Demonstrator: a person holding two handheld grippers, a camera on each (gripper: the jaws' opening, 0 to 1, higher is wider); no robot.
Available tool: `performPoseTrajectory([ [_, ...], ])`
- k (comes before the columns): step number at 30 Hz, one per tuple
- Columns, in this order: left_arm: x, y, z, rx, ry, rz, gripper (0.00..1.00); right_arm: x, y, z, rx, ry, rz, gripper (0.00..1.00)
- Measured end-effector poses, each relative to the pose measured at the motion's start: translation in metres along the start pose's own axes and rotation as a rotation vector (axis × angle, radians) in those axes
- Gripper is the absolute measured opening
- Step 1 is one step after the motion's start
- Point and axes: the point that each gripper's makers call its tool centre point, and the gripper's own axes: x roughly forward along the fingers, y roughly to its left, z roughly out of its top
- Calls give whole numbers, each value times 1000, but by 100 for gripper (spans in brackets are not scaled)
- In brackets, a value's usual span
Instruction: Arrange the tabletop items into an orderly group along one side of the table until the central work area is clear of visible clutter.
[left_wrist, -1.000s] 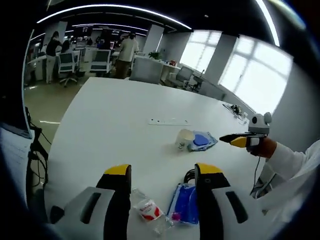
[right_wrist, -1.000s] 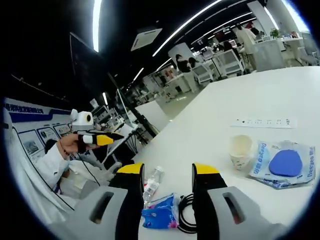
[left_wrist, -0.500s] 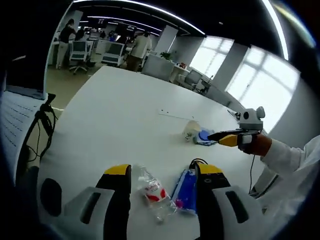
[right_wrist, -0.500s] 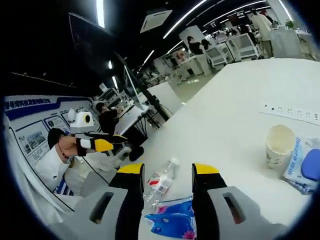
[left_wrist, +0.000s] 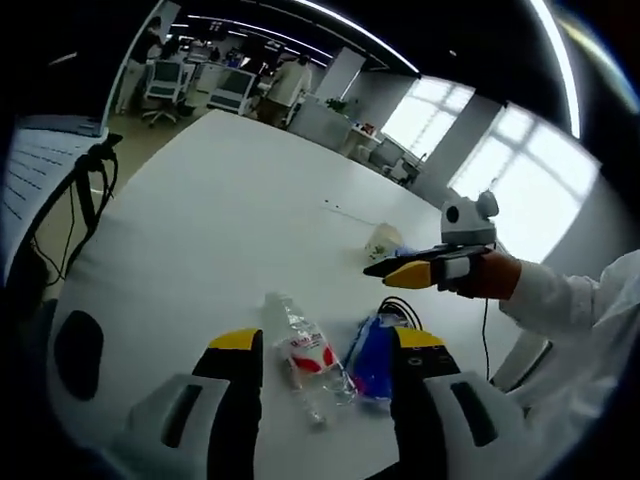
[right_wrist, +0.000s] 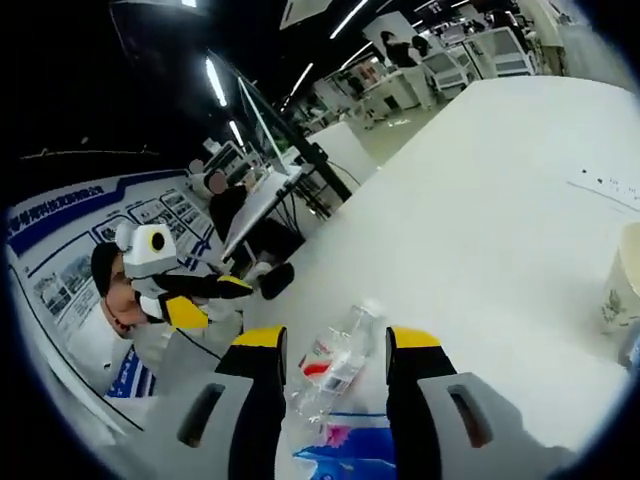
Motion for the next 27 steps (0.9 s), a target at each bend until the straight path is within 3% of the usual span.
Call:
performPoseTrajectory([
  [5,-1,5,-10,-34,8,-14,51,27,8,-3,35,50,37,38],
  [12,3,8,-16,-46,12,-39,50,61,-4,-9,58,138,37,38],
  [21,12,15,-24,-57,15,-72,50,75,-27,-20,163,178,31,37],
  [27,17,18,-28,-60,20,-90,49,85,-27,-25,234,202,51,38],
])
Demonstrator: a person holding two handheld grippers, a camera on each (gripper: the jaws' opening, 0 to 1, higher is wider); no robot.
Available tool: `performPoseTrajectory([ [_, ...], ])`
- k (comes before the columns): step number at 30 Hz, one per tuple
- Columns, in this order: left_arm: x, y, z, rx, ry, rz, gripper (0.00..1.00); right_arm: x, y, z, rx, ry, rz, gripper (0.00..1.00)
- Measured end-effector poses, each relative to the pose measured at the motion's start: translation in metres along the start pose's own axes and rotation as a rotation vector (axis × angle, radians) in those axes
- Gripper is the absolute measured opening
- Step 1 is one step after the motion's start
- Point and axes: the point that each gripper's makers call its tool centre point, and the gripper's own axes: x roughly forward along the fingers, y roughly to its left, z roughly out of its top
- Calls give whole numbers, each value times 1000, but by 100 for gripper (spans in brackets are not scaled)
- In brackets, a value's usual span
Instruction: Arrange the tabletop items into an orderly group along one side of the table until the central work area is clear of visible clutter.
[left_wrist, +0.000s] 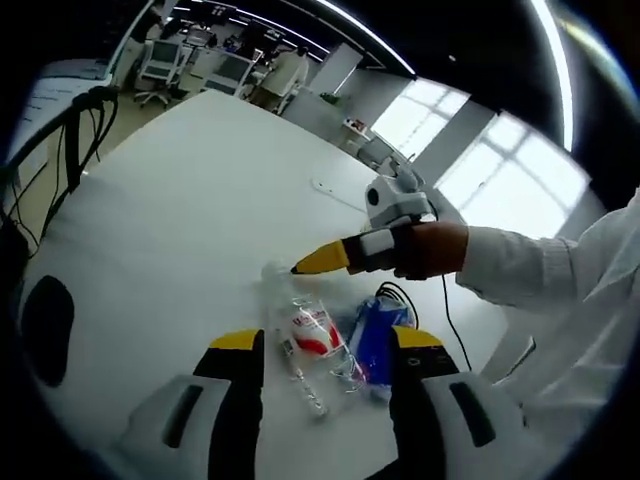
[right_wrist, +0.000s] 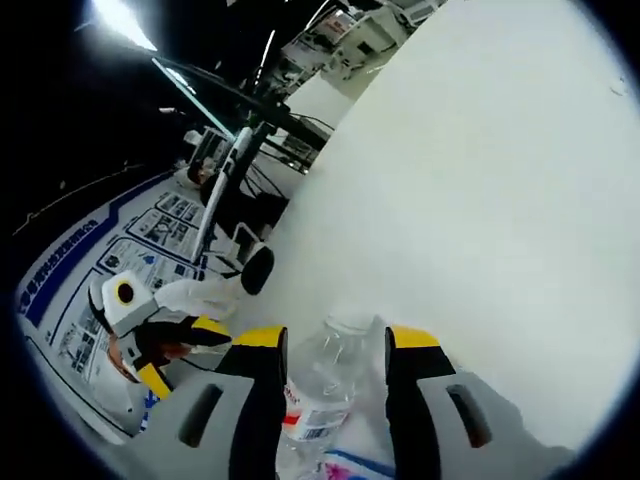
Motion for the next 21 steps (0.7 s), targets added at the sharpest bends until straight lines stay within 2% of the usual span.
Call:
performPoseTrajectory([
  [3,1,2,-1,2,2,-3,49,7,1,-1,-10,23,-3,41],
  [10,2,7,-1,6,4,-11,48,18,0,-5,56,41,30,40],
  [20,5,12,-5,8,8,-17,44,25,-6,1,139,24,83,29],
  [21,6,12,-6,7,8,-18,44,24,-1,0,144,24,86,27],
])
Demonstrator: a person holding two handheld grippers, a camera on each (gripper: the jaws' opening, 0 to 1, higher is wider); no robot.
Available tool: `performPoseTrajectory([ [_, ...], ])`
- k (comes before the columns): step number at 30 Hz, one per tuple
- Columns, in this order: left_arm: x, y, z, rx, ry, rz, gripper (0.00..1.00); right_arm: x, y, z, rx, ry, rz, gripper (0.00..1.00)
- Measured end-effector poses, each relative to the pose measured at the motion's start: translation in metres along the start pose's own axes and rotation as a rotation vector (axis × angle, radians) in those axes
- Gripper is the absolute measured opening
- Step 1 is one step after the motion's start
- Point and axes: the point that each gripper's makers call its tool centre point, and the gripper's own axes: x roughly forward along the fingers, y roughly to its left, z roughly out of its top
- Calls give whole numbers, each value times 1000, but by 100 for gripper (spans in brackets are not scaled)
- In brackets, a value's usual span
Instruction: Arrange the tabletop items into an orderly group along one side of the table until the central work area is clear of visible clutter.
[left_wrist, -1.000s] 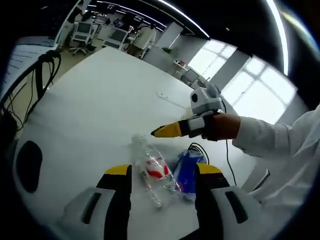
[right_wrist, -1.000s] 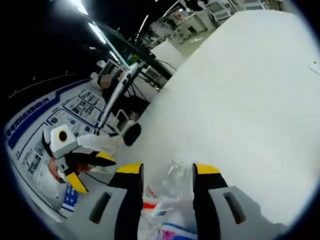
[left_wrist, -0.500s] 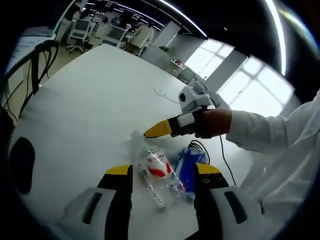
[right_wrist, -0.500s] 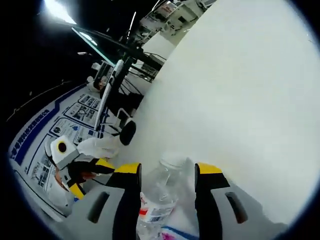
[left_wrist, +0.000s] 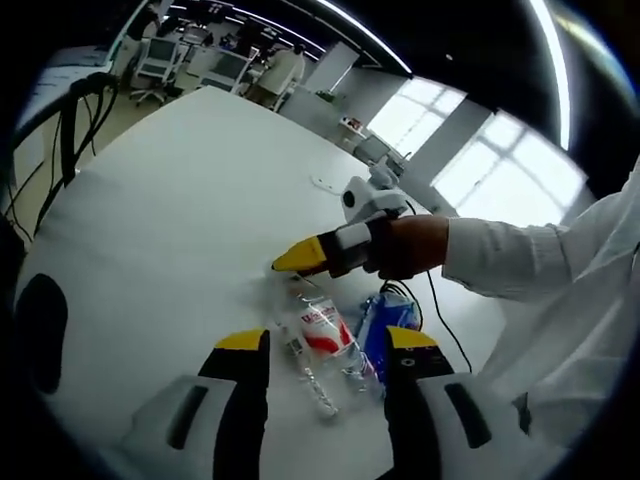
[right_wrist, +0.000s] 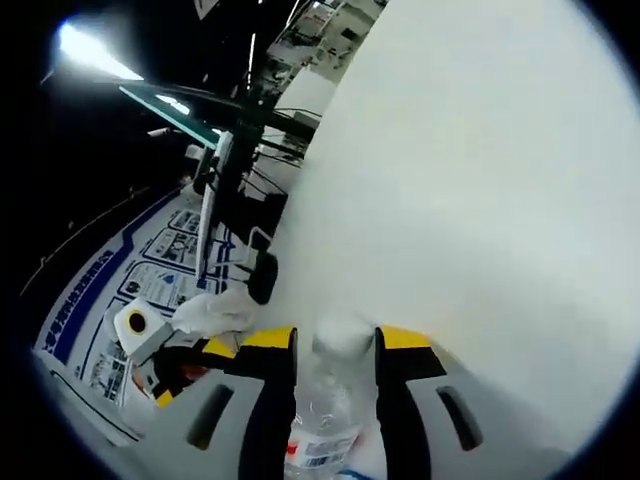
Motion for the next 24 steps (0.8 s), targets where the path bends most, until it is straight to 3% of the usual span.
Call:
performPoseTrajectory([
  [7,3,1,-2,-18,-8,-15,44,4,3,-2,48,-20,34,22],
  [11,6,0,-1,-29,-34,-35,43,5,6,-3,37,-20,34,21],
  [24,16,2,-9,-35,-17,-61,44,1,20,4,-63,-39,23,21],
])
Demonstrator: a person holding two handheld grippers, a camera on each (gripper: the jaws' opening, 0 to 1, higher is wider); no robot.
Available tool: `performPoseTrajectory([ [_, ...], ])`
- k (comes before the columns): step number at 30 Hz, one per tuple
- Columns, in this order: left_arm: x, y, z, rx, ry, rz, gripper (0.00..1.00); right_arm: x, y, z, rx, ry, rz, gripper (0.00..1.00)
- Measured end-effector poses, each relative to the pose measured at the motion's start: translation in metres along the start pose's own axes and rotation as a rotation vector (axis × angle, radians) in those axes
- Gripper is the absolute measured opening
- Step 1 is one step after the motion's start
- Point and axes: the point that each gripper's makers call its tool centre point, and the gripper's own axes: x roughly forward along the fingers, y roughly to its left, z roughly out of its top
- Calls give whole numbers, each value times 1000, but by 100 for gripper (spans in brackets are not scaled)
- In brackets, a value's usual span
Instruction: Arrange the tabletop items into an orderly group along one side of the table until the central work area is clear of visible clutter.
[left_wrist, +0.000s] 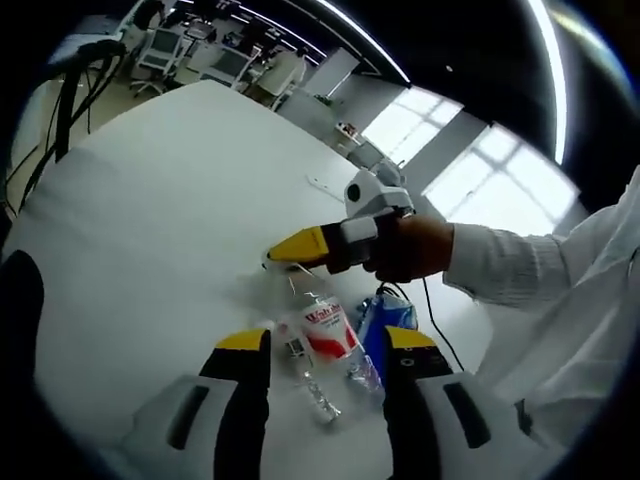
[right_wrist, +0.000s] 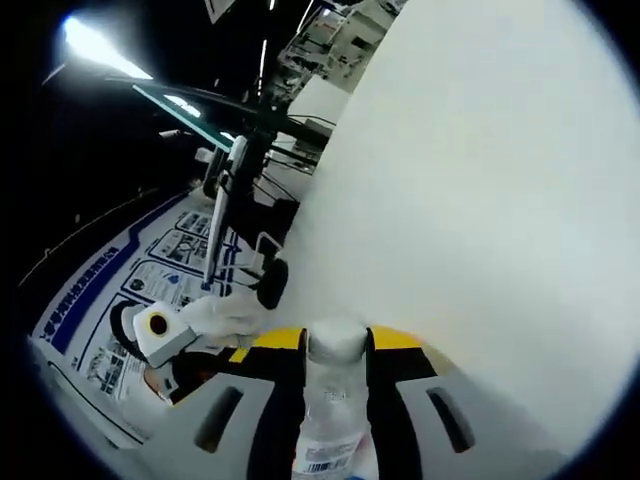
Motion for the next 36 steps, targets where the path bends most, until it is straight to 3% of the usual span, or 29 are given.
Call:
performPoseTrajectory([
  [7,12,-4,-4,7,21,-46,48,-3,7,3,-62,-9,-2,21],
  [15,30,-6,-9,-50,15,-127,50,-11,25,5,-173,-44,-5,20],
  [16,31,-7,-13,-67,36,-135,50,-12,27,5,-185,-48,-8,20],
  [25,45,-19,-23,0,93,-196,43,-17,47,-1,-290,-72,-23,20],
  [36,42,-28,-25,40,105,-260,41,-31,50,-2,-304,-123,-57,20],
])
